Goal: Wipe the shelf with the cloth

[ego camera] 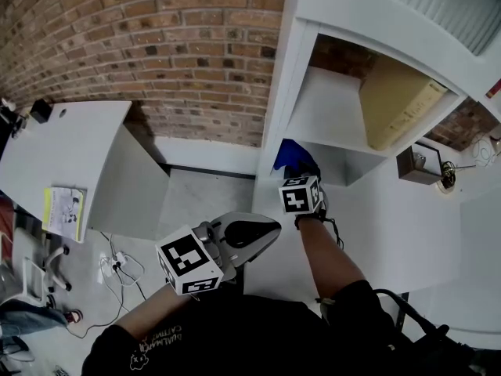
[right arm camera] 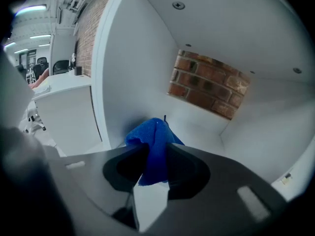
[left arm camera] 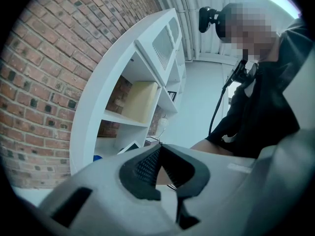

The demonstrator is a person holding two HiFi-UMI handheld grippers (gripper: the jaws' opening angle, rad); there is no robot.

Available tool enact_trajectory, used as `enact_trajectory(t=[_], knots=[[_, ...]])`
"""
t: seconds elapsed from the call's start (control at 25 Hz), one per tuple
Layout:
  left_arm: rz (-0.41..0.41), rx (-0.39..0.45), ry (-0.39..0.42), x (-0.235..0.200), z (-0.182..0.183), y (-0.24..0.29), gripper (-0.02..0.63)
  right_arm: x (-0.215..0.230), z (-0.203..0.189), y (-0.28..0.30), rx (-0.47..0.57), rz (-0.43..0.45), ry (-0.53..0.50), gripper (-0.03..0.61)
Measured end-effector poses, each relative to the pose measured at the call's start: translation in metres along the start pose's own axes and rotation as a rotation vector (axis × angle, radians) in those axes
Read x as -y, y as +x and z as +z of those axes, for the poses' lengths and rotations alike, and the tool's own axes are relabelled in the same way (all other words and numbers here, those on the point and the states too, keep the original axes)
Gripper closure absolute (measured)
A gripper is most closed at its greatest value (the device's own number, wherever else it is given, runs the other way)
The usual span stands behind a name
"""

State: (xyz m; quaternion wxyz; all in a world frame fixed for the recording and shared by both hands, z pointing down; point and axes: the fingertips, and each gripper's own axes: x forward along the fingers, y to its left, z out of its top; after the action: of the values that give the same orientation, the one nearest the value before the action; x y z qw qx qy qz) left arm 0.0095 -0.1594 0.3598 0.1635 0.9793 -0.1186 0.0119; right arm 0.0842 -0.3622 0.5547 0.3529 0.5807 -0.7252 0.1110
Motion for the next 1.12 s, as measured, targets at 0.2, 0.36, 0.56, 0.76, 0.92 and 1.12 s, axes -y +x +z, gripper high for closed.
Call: enact_trajectory(t=[0.2, 0.36, 0.56, 0.76, 0.92, 1.12], knots=[[-0.009, -0.001, 0.0, -0.003, 0.003, 0.004, 0.615, 0.036, -0.015, 0.0, -0.041, -0.067, 0.066, 0.462], [-0.021, 0.0, -0.006, -0.006, 0.005, 0.009, 0.615, 0.067, -0.031, -0.004, -0.078, -0.126, 0.112, 0.462], [-0.044, -0.003, -0.01, -0.007, 0.007, 0.018, 0.615, 0.102, -0.048, -0.012, -0.096, -0.202, 0.189, 0.462], [-0.065, 0.003, -0.009, -0.008, 0.01, 0.028, 0.615, 0.122, -0.057, -0.019, -0.1, -0.26, 0.235, 0.462], [-0.087, -0.006, 0.0, -0.003, 0.011, 0.035, 0.615, 0.111, -0.04, -0.026, -0.011, -0.2, 0.26, 0.462], [-0.094, -0.001, 0.003, -0.003, 0.014, 0.04, 0.615, 0.02, 0.025, -0.033, 0.179, 0.109, 0.222, 0.463]])
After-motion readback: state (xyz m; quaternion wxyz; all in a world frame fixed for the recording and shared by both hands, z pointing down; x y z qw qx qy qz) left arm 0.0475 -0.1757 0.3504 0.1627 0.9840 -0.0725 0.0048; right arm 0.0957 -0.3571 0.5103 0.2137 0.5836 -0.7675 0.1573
